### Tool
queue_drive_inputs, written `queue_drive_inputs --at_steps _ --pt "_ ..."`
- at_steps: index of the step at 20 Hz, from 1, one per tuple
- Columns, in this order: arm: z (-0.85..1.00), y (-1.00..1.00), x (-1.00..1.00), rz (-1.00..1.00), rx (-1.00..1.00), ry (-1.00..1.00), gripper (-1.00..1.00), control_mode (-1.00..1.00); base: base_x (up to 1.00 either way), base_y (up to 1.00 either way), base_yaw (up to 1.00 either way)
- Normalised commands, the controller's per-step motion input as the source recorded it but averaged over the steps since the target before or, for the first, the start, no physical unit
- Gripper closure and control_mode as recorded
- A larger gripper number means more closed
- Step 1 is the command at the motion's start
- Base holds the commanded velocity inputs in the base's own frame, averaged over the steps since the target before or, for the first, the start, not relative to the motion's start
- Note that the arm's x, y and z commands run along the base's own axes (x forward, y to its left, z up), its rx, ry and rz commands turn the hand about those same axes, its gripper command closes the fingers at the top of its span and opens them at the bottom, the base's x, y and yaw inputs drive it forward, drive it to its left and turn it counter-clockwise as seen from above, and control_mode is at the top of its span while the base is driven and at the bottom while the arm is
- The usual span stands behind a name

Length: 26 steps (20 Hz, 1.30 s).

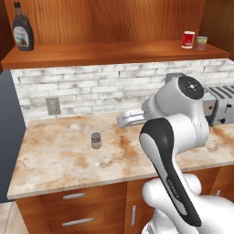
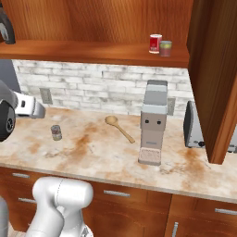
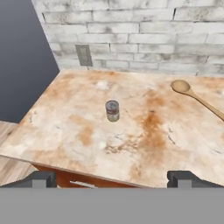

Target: Pick the cans from the counter and place them in their designated side in the cabinet.

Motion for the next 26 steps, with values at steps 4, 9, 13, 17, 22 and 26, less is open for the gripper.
queue_drive_inputs --at_steps 4,9,13,17,22,26 --pt "-0.18 0.00 0.20 -0.03 0.00 0.00 -1.00 -1.00 0.00 0.00 0.00" --pt "-0.15 0.00 0.22 -0.03 0.00 0.00 -1.00 -1.00 0.00 0.00 0.00" --pt "-0.11 0.03 0.27 -0.02 0.01 0.00 -1.00 -1.00 0.00 0.00 0.00" --pt "-0.11 0.08 0.27 -0.02 0.01 0.00 -1.00 -1.00 0.00 0.00 0.00" --pt "-0.12 0.11 0.24 -0.01 0.01 0.02 -1.00 -1.00 0.00 0.00 0.00" --pt "-0.14 0.12 0.22 -0.01 0.01 0.03 -1.00 -1.00 0.00 0.00 0.00"
